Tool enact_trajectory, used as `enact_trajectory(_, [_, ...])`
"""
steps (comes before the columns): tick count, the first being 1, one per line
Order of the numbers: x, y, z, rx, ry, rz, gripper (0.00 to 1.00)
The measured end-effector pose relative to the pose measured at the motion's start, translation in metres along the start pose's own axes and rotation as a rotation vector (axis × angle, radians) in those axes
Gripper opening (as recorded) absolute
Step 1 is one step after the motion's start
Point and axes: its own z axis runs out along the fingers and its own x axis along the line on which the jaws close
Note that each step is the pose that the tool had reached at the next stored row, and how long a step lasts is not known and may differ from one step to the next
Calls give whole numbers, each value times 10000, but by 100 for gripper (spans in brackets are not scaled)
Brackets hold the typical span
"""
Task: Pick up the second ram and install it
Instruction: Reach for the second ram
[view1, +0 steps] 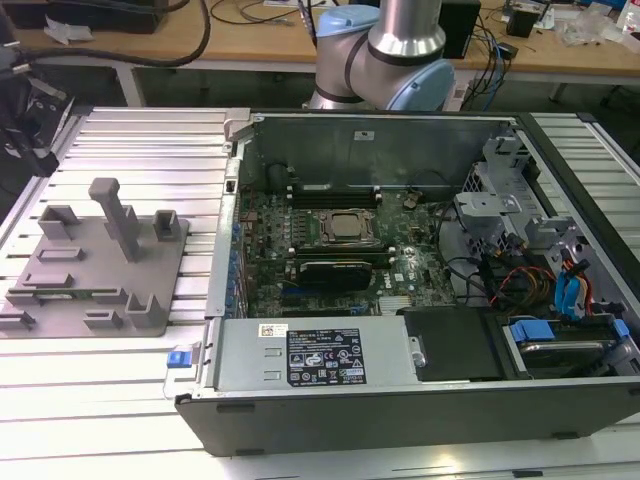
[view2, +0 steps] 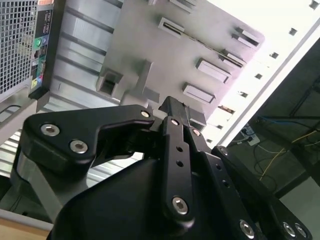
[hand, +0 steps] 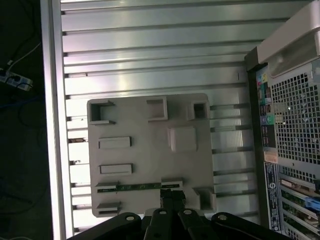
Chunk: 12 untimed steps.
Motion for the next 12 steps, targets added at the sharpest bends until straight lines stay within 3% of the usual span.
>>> enact_trajectory(7, [113, -35, 96, 7, -3, -2, 8])
enact_trajectory(12, [198, -71, 230, 7, -2, -2, 8])
